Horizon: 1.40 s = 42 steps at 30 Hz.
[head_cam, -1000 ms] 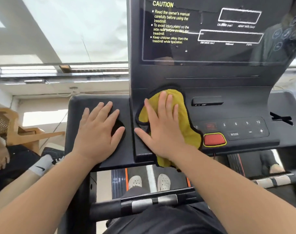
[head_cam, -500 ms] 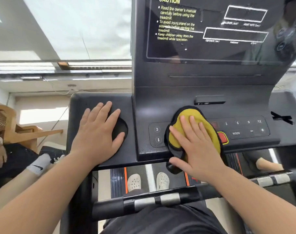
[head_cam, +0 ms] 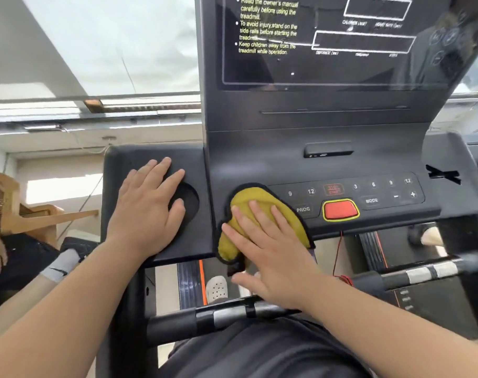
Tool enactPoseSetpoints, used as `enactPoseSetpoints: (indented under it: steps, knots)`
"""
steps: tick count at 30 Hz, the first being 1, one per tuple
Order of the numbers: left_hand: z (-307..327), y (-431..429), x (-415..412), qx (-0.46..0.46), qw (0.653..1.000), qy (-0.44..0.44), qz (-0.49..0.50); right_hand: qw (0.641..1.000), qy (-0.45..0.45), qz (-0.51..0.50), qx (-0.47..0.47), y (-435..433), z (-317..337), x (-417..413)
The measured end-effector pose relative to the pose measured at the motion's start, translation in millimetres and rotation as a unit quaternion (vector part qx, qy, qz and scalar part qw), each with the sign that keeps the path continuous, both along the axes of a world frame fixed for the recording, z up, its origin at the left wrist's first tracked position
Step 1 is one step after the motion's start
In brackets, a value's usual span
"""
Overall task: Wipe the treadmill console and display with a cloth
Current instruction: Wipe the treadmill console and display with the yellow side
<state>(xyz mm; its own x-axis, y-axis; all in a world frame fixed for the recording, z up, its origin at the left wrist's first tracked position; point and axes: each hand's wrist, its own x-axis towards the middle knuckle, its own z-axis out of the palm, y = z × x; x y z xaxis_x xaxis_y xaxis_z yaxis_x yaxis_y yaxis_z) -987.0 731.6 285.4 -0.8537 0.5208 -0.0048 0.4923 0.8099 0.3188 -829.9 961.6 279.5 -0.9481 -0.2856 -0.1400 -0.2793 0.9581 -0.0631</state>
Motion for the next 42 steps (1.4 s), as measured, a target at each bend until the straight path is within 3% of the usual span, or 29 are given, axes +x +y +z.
enactPoseSetpoints:
  steps: [3,9,12,16,18,25,28,30,33,37,39,42]
  knots:
    - [0.5,0.0,0.5,0.003,1.000,0.000,0.000,0.999,0.002,-0.050,0.000,37.6,5.2,7.5]
    - [-1.4,-1.1,0.3,-0.007,1.000,0.003,0.003,0.957,0.015,-0.290,-0.026,34.4,13.6,-38.1]
    - [-1.2,-0.9,1.0,-0.009,1.000,-0.001,0.003,0.968,0.000,-0.252,0.008,0.5,8.5,-51.3]
    - [0.1,0.5,-1.1,0.019,1.000,-0.001,0.013,0.998,0.021,-0.050,-0.015,-15.5,0.5,-20.0]
    - [1.2,3.3,-0.9,0.034,0.999,0.000,0.017,0.999,0.037,-0.013,-0.016,-7.0,-6.2,0.2]
    - [-1.6,25.9,12.9,0.034,0.999,0.001,0.014,0.966,0.018,-0.256,-0.018,48.6,4.4,-11.0]
    - [-3.6,27.3,13.9,0.020,1.000,0.006,0.019,0.949,0.001,-0.316,-0.002,39.7,11.0,-33.3]
    - [-4.0,26.9,13.8,0.017,1.000,0.007,0.020,0.956,-0.003,-0.292,-0.005,22.2,13.0,-40.4]
    - [-4.1,27.2,14.9,0.021,0.999,0.012,0.022,0.989,0.005,-0.148,-0.018,-13.9,7.7,-33.2]
    - [-3.2,26.5,15.8,0.025,0.999,0.015,0.018,0.999,0.023,-0.008,-0.029,-25.6,-6.0,-6.1]
    - [-3.2,25.7,15.8,0.030,0.999,0.008,0.018,1.000,0.025,0.000,-0.014,-3.2,-8.7,5.6]
    - [-3.3,25.4,15.0,0.035,0.999,-0.003,0.019,0.994,0.016,-0.110,-0.006,39.5,-4.4,14.9]
